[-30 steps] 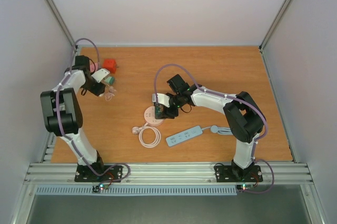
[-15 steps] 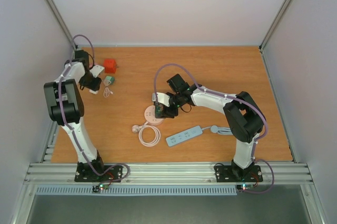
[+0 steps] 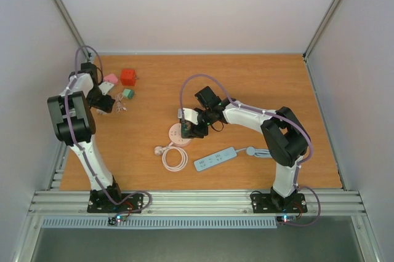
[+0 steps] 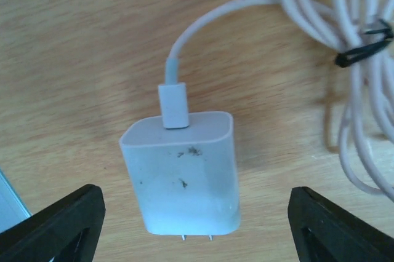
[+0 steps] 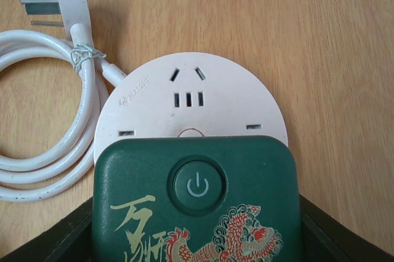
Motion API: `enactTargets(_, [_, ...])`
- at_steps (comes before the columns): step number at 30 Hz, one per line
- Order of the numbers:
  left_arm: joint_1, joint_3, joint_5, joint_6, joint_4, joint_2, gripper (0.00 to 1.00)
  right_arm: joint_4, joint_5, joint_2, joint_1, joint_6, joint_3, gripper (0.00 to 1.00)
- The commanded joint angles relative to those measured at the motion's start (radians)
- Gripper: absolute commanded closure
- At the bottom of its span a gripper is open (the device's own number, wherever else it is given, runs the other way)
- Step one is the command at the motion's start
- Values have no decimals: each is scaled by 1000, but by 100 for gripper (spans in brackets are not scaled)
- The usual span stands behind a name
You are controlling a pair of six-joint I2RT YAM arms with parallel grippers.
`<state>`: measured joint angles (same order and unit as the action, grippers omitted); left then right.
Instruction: Pull the plug off the socket
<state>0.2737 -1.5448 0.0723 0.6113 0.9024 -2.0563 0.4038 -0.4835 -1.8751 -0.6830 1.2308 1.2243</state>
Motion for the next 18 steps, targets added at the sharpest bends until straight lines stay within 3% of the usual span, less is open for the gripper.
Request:
enactTargets(1, [2, -46, -83, -18, 38, 32, 13, 63, 88, -47, 11, -10, 4, 94])
enactTargets(6, [1, -57, -211, -8, 30, 110, 1, 60, 76, -33, 11, -10, 2, 83])
enactTargets(14, [-19, -10, -519, 15, 34, 249, 0, 64, 48, -16, 11, -29, 26, 42])
enactTargets(18, [-29, 26, -589, -7, 24, 290, 0, 63, 31, -8, 11, -37, 41, 34])
